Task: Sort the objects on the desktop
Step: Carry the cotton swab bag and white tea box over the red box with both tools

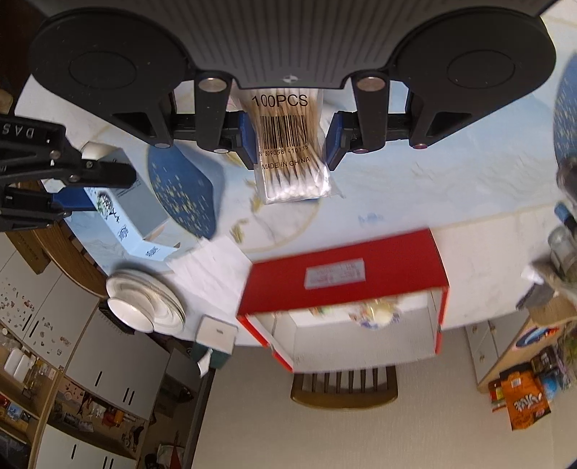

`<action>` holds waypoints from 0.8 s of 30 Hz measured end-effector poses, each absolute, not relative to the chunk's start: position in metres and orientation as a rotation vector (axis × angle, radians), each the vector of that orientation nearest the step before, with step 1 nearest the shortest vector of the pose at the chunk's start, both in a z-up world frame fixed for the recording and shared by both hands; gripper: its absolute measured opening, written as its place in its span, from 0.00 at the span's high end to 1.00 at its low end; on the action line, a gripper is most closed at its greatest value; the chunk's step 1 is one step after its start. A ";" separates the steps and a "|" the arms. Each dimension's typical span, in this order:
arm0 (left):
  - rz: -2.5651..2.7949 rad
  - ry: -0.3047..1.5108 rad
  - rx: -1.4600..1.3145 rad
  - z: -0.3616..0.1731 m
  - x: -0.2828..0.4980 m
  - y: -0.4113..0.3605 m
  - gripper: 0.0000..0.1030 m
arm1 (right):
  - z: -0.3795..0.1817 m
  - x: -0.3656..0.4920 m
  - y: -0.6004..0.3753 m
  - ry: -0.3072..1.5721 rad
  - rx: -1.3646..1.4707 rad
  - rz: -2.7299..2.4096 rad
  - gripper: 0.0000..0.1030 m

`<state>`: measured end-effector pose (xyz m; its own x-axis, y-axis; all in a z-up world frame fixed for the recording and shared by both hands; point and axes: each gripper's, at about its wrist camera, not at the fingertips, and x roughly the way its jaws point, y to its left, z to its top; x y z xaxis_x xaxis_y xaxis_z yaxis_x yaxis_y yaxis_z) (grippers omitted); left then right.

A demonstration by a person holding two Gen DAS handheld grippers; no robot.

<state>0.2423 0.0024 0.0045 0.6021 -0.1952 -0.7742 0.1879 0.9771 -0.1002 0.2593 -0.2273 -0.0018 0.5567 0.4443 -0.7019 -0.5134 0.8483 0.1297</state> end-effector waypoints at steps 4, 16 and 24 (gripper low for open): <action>-0.218 0.871 0.008 0.015 0.265 0.015 0.63 | 0.005 0.285 -0.220 0.795 -0.073 0.562 0.73; -0.211 0.805 0.043 0.038 0.335 0.046 0.63 | 0.022 0.346 -0.197 0.759 -0.104 0.545 0.73; -0.215 0.791 0.070 0.042 0.383 0.055 0.63 | 0.028 0.389 -0.180 0.738 -0.123 0.532 0.73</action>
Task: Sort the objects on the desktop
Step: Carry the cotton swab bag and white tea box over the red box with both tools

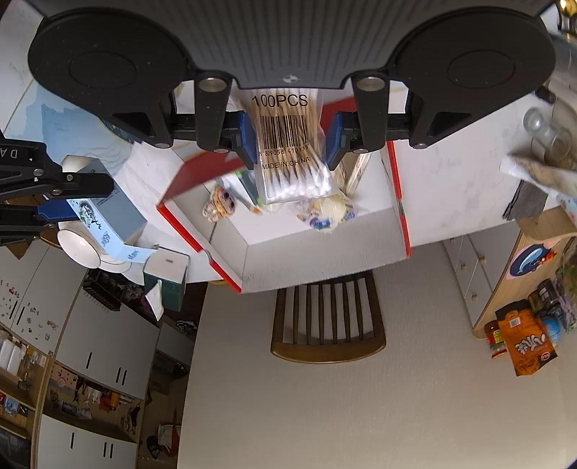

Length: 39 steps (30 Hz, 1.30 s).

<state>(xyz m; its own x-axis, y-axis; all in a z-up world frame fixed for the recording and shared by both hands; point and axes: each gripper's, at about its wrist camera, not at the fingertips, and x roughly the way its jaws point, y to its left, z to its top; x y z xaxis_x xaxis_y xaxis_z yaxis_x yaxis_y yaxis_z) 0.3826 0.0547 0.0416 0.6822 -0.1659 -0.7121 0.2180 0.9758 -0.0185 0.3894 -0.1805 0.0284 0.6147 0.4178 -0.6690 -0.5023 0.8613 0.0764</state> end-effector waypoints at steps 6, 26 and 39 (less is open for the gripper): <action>-0.227 0.781 0.099 0.043 0.413 0.056 0.63 | 0.030 0.418 -0.163 0.727 -0.141 0.529 0.73; -0.255 0.864 0.135 0.005 0.504 0.058 0.63 | -0.010 0.517 -0.122 0.781 -0.176 0.463 0.73; -0.275 0.946 0.190 -0.033 0.524 0.050 0.63 | -0.055 0.552 -0.107 0.886 -0.203 0.415 0.73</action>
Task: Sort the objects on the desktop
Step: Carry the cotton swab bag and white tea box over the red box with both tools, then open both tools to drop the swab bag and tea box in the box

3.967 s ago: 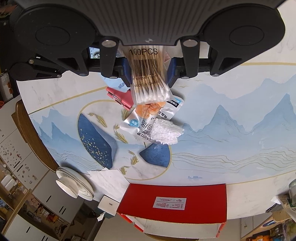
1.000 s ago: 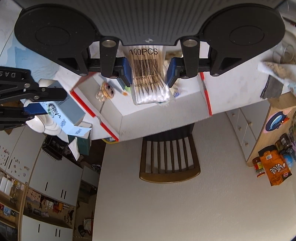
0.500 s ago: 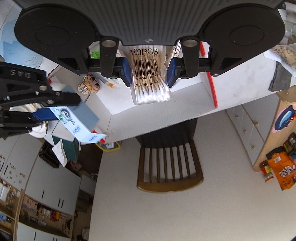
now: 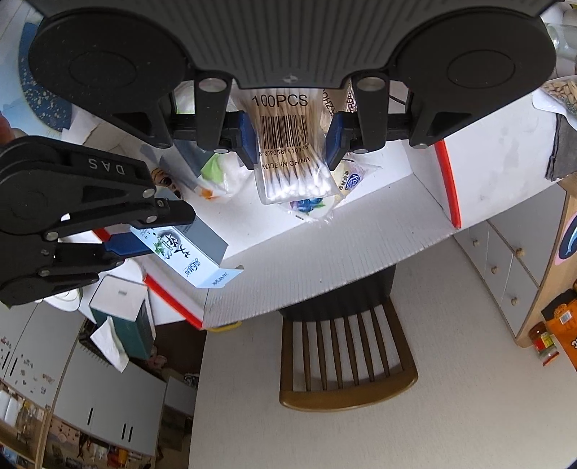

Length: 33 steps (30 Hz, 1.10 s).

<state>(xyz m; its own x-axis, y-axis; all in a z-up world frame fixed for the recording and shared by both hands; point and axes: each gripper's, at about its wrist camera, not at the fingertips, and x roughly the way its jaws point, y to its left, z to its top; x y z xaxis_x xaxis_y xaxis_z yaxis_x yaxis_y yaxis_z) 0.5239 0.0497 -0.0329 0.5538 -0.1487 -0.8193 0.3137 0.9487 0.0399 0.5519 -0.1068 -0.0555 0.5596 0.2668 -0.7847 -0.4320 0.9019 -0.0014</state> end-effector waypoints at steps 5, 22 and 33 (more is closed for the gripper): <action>-0.272 0.972 0.197 -0.046 0.532 0.049 0.63 | -0.070 0.557 -0.101 0.934 -0.219 0.398 0.73; -0.280 1.025 0.210 -0.074 0.547 0.041 0.63 | -0.091 0.569 -0.093 0.982 -0.203 0.395 0.72; -0.277 1.038 0.203 -0.077 0.548 0.041 0.62 | -0.086 0.568 -0.096 0.972 -0.191 0.398 0.68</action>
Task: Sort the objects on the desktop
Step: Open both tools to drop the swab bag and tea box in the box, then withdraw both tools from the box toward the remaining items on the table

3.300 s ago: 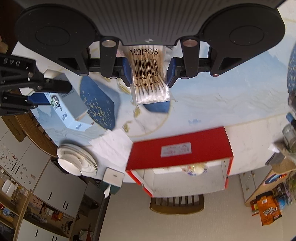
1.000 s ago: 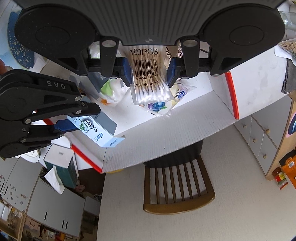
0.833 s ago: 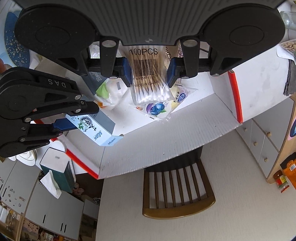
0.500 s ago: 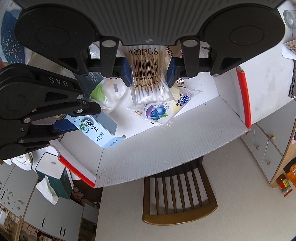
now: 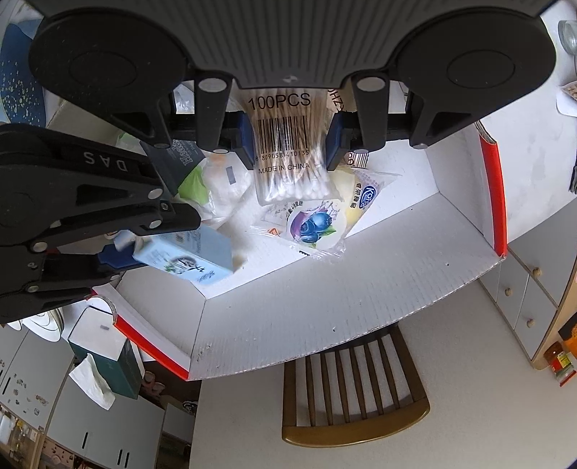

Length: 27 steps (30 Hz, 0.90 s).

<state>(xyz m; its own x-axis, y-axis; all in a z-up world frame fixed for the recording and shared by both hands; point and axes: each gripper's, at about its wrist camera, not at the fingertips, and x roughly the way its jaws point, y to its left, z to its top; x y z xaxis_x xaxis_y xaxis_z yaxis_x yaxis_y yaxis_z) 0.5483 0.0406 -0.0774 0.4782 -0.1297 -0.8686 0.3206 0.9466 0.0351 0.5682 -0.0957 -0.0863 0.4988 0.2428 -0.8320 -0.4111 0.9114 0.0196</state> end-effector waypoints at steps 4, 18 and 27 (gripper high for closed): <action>-0.268 1.034 0.209 -0.077 0.549 0.039 0.62 | -0.081 0.565 -0.099 0.961 -0.182 0.400 0.66; -0.249 0.971 0.167 -0.052 0.535 0.041 0.40 | -0.055 0.547 -0.118 0.920 -0.160 0.416 0.54; -0.246 0.934 0.168 -0.031 0.519 0.041 0.36 | -0.035 0.527 -0.127 0.878 -0.146 0.435 0.36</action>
